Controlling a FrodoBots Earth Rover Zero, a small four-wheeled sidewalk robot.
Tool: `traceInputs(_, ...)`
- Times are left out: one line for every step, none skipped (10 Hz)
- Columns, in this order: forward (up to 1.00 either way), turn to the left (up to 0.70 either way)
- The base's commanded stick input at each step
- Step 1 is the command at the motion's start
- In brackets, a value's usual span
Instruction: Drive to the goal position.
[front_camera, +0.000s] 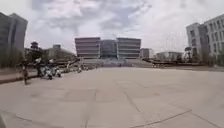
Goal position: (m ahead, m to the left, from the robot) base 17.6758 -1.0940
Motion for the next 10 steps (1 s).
traceInputs(0.70,0.00)
traceInputs(0.70,0.00)
traceInputs(0.70,0.00)
traceInputs(0.70,0.00)
traceInputs(0.70,0.00)
traceInputs(0.70,0.00)
traceInputs(0.70,0.00)
traceInputs(0.70,0.00)
traceInputs(0.70,0.00)
traceInputs(0.70,0.00)
